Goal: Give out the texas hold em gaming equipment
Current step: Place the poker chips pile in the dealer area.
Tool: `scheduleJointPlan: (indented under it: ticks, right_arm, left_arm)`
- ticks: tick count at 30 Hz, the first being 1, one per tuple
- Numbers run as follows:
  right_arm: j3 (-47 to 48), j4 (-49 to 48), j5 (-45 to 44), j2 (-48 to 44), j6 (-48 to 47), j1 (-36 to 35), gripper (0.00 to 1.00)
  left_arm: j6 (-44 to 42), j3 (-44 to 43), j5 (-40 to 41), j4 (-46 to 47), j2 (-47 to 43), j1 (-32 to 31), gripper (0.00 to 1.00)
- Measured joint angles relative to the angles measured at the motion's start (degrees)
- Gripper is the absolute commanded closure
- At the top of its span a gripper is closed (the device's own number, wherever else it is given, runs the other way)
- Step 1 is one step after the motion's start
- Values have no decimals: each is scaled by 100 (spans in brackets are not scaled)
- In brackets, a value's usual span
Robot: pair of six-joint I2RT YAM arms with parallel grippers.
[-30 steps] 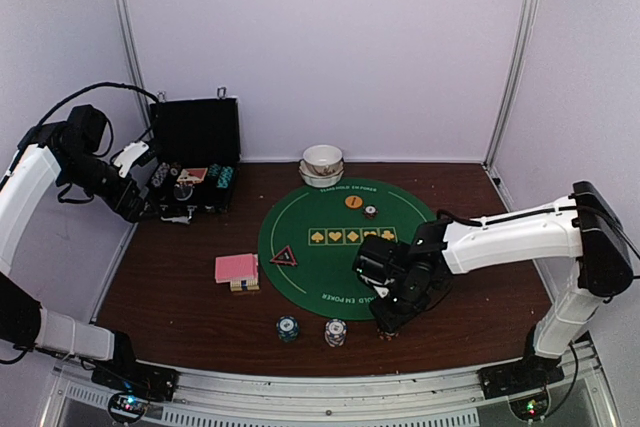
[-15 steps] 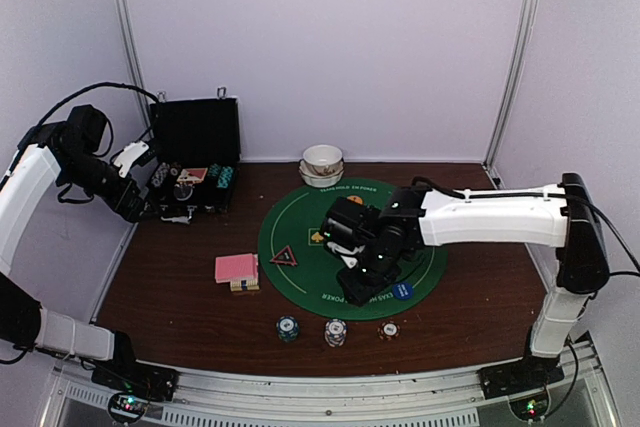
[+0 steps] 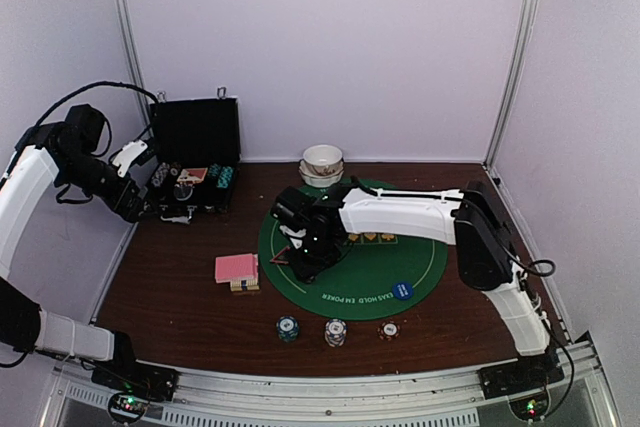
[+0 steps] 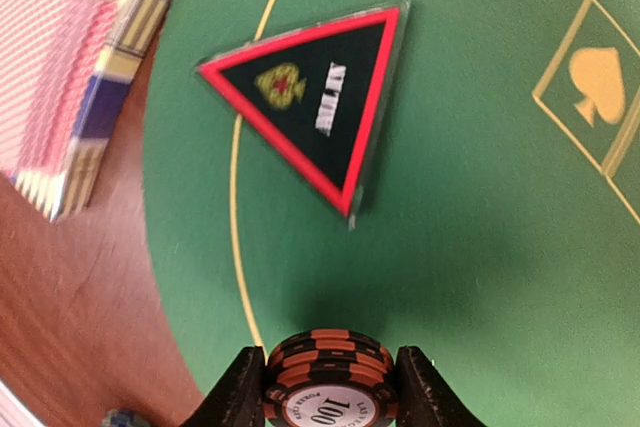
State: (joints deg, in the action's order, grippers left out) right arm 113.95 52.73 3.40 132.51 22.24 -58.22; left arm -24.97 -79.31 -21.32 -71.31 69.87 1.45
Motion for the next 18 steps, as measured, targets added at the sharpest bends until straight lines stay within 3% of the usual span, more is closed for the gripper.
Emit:
scheduleJointPlan:
  ticks: [6,12,18]
  right_arm:
    - [623,55,151,643,-4,144,63]
    - [809,-15,284,785,-13,219,43]
    - [852,-20,319,787,-31,227,39]
  left_arm:
    - [0,0,-31,2,0,0,2]
    - [0,0,-37,2,0,0,2]
    - [0,0,-39,2,0,0,2]
